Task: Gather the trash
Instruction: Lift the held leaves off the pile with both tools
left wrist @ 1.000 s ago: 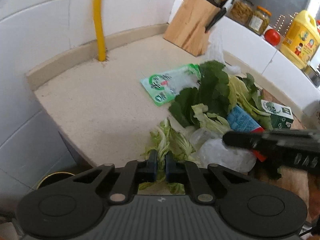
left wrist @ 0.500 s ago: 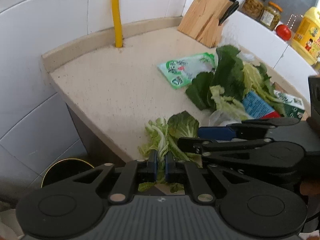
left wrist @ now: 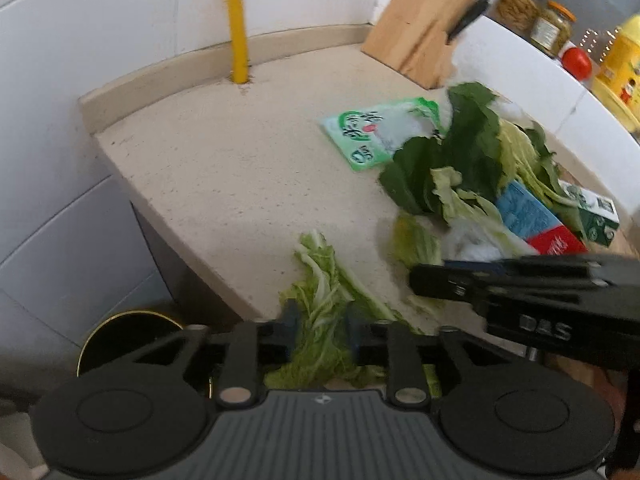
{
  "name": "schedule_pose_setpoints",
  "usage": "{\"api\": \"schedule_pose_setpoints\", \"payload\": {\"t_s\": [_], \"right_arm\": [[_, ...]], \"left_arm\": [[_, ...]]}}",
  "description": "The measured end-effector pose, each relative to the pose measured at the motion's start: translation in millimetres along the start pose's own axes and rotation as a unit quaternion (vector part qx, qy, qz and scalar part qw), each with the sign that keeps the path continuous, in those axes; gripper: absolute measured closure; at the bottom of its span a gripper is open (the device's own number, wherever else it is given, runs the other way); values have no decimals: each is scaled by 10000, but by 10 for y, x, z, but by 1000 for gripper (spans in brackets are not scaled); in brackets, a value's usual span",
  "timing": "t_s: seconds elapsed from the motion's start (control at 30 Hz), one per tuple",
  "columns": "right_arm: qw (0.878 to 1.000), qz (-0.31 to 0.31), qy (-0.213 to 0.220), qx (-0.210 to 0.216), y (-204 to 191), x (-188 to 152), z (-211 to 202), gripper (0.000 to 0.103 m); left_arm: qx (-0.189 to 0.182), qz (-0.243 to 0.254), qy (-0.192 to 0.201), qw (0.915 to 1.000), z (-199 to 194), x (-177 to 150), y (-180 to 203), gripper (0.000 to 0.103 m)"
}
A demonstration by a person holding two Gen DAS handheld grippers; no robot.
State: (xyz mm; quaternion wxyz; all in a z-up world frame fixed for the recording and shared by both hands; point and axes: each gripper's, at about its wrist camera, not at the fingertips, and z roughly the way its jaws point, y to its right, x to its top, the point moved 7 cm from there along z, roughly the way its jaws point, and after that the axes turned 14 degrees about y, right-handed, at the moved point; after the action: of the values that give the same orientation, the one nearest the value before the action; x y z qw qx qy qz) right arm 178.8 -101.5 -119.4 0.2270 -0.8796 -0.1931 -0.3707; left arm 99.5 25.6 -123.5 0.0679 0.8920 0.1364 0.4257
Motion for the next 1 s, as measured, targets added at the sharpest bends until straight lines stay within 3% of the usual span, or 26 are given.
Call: {"api": "schedule_pose_setpoints", "payload": {"t_s": [0.07, 0.13, 0.47, 0.57, 0.6, 0.73, 0.8, 0.87, 0.9, 1.0], "right_arm": [[10000, 60, 68, 13, 6, -14, -82, 92], [9999, 103, 122, 38, -1, -20, -155, 92], [9988, 323, 371, 39, 22, 54, -437, 93], [9987, 318, 403, 12, 13, 41, -488, 93], [9987, 319, 400, -2, 8, 35, -496, 93], [9986, 334, 411, -55, 14, 28, -505, 93], [9985, 348, 415, -77, 21, 21, -515, 93], [9986, 299, 427, -107, 15, 9, -523, 93], [9986, 270, 433, -123, 16, 9, -526, 93], [9985, 279, 454, -134, 27, 24, -531, 93]], "left_arm": [[8, -31, 28, 10000, 27, 4, 3, 75], [-60, -96, 116, 9999, 23, 19, 24, 96], [-209, -229, 301, 9991, -106, 126, -19, 97], [-154, -310, 143, 9993, 12, 73, -51, 85], [-125, -281, 111, 9995, 46, 51, -46, 73], [-101, -51, 113, 9999, 88, -2, 77, 44], [-125, 15, 114, 9999, 110, -25, 170, 37], [126, 384, 214, 9990, 134, -52, 265, 48], [245, 610, 253, 9975, 133, -65, 304, 64], [386, 794, 203, 9959, 90, -79, 318, 88]]}}
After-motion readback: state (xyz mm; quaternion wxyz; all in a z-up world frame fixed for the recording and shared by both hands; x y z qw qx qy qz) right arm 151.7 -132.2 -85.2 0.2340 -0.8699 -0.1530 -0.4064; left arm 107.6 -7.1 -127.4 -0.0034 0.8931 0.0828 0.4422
